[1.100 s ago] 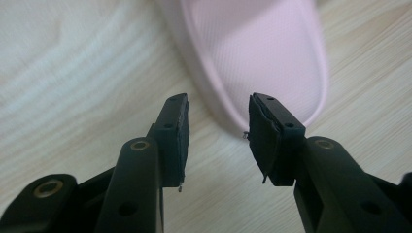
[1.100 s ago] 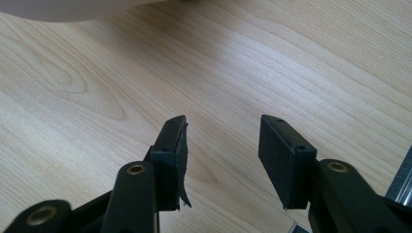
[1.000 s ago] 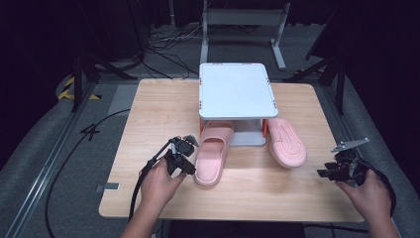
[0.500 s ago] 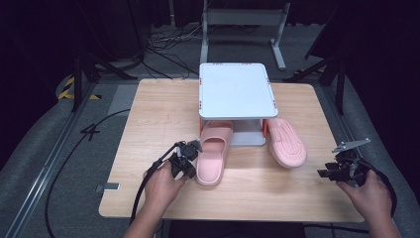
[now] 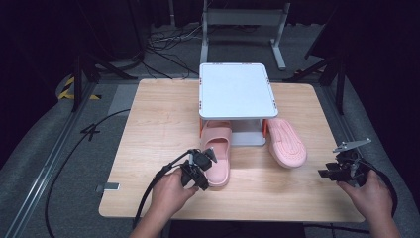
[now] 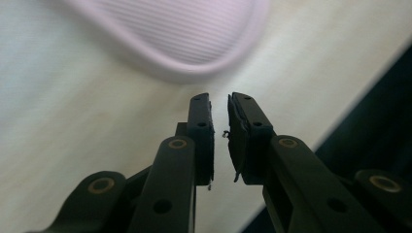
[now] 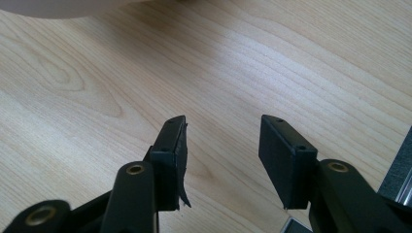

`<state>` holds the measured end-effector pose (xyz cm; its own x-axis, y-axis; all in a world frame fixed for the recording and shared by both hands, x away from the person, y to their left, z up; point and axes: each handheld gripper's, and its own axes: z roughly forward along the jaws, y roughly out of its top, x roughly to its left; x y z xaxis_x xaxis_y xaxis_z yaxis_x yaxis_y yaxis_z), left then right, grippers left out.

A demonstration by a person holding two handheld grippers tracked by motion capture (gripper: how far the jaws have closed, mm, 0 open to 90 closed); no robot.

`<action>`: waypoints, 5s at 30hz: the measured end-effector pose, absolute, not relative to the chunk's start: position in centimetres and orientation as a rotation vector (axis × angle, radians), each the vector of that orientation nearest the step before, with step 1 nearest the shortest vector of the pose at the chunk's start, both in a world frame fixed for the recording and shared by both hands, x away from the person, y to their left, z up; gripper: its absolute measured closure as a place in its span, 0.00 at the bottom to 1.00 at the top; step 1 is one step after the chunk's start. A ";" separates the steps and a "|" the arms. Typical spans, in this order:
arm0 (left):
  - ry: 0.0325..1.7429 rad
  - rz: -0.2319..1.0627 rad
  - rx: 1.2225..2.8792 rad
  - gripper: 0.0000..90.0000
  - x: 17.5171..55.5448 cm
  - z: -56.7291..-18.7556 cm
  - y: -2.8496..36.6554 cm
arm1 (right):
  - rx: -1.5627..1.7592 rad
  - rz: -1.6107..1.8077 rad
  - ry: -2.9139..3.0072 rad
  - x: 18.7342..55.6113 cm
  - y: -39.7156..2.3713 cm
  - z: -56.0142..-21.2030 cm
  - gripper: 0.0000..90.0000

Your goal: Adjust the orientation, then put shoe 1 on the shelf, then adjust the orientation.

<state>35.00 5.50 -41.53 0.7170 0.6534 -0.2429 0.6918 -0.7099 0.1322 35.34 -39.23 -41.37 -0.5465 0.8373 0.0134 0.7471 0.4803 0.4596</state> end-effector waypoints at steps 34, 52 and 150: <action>1.183 -0.090 2.610 0.83 38.7 -43.0 2.3 | 1.344 0.607 2.541 35.8 -38.6 -41.9 0.58; 1.085 -0.097 2.569 0.83 40.1 -43.1 -1.4 | 1.378 0.609 2.516 34.5 -39.6 -41.8 0.58; 1.341 0.174 2.203 0.55 36.4 -37.7 18.4 | 1.228 0.929 2.520 43.7 -30.0 -37.8 0.90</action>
